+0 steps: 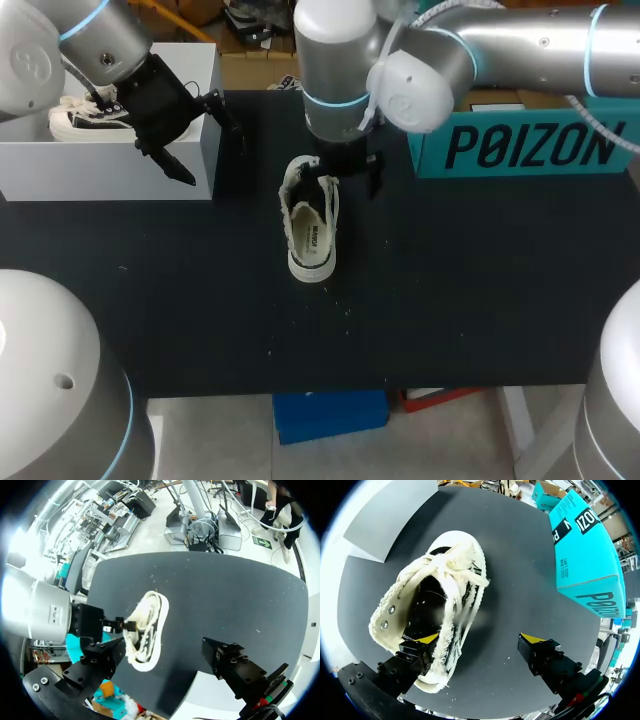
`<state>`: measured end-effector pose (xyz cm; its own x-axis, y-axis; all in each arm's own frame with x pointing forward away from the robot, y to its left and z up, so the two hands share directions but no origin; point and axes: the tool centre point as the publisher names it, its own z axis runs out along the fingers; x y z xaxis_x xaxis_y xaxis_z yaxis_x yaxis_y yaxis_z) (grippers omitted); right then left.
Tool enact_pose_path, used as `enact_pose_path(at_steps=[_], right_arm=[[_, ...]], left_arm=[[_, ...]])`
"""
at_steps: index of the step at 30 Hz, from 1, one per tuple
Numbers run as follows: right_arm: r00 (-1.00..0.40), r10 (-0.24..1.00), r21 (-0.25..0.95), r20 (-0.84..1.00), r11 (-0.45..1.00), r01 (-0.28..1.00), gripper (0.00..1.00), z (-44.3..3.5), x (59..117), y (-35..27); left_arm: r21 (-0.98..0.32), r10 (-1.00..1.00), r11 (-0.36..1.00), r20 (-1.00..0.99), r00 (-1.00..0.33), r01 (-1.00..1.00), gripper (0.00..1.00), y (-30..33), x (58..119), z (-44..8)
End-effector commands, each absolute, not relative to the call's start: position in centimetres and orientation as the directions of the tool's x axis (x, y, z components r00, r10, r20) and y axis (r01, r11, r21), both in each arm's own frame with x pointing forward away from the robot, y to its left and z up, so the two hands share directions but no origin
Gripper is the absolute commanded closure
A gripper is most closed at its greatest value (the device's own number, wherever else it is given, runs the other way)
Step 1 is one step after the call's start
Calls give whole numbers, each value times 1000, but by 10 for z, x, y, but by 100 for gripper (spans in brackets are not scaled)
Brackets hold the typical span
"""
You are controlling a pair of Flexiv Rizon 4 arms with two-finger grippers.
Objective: Take the shoe out of the shoebox, open the shoe tongue, remove and reinsert the insole, then place the shoe into the shoebox
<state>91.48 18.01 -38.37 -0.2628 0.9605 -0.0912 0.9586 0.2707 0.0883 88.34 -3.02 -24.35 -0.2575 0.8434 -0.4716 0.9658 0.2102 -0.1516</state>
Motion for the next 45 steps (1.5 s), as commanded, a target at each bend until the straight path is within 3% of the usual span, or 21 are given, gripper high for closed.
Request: enact_pose_path(at_steps=[1, 15, 17, 20, 30, 45], right_arm=[[-260, 961, 89, -95, 268, 959, 0, -396, 918, 186], [-264, 959, 83, -103, 273, 959, 0, -414, 920, 187], [-262, 959, 79, -104, 271, 959, 55, -415, 920, 186], [-258, 960, 74, -103, 266, 961, 100, -417, 919, 186], [-264, 960, 80, -91, 271, 959, 100, -404, 919, 187], [-295, 952, 87, -80, 301, 950, 100, -344, 930, 166]], left_arm=[[-150, 845, 212, -468, -258, 966, 0, -30, 883, -243], [-150, 845, 212, -468, -258, 966, 0, -30, 883, -243], [-150, 845, 212, -468, -258, 966, 0, -30, 883, -243], [-150, 845, 212, -468, -258, 966, 0, -30, 883, -243], [-150, 845, 212, -468, -258, 966, 0, -30, 883, -243], [-150, 845, 212, -468, -258, 966, 0, -30, 883, -243]])
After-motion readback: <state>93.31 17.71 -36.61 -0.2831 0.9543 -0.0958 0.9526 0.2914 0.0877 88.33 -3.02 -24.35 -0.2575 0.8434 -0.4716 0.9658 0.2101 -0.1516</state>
